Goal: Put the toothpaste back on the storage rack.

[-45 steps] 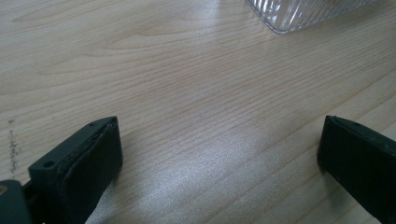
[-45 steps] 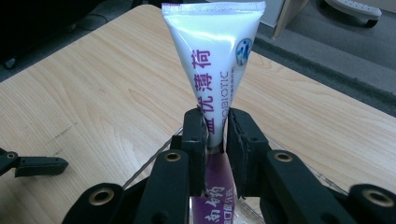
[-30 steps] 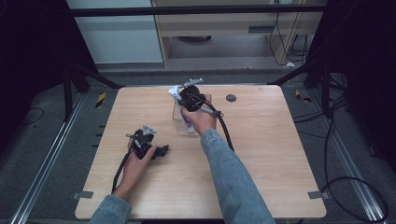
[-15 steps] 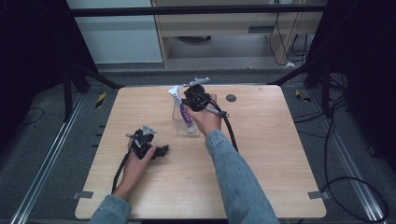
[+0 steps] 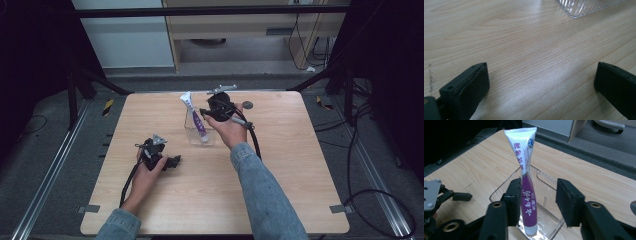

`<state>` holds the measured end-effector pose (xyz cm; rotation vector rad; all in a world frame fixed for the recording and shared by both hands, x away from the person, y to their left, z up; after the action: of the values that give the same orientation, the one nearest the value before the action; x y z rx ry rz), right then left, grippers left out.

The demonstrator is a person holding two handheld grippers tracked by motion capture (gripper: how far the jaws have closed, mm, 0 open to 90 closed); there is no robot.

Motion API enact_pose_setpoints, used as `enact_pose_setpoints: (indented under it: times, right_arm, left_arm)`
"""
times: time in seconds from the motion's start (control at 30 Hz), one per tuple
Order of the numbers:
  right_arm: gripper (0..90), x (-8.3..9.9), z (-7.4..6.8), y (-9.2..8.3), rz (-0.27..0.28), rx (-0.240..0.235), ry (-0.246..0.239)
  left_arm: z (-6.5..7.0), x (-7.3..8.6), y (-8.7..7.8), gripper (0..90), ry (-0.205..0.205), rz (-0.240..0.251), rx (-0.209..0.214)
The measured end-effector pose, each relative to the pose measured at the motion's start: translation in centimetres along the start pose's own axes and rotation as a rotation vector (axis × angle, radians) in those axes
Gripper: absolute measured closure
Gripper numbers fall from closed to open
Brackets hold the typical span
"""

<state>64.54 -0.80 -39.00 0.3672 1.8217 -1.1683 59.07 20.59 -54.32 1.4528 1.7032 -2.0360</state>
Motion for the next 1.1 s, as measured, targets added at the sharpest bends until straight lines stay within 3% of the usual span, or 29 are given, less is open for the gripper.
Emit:
enact_pose_setpoints:
  times: [0.23, 0.43, 0.7, 0.9, 1.1]
  right_arm:
    - [45.2, 0.5, 0.4, -0.8, 0.004, -0.011, 0.011]
    - [30.0, 0.3, 0.7, -1.7, 0.026, -0.054, 0.024]
    - [18.1, 0.9, 1.4, -3.0, 0.008, -0.064, 0.002]
    - [10.9, 1.6, 2.4, -3.8, 0.033, -0.034, -0.012]
    - [10.0, 2.2, 3.2, -4.5, 0.043, 0.001, -0.021]
  left_arm:
    - [0.0, 0.0, 0.0, 0.0, 0.000, 0.000, 0.000]
    - [0.0, 0.0, 0.0, 0.0, 0.000, 0.000, 0.000]
    - [0.0, 0.0, 0.0, 0.0, -0.001, 0.000, -0.001]
    - [0.0, 0.0, 0.0, 0.0, -0.002, 0.000, 0.000]
    - [0.0, 0.0, 0.0, 0.0, -0.002, 0.000, 0.000]
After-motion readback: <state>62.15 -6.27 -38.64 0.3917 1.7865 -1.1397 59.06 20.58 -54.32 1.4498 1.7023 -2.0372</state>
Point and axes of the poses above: each handheld gripper's, and its own axes: y roughly forward along the jaws, x roughly out of its underside, z roughly to its right, the point moved 5 cm from there along y, roughly forward along the jaws, and after that the axes turned 6 degrees about y, right-handed, at the moved point
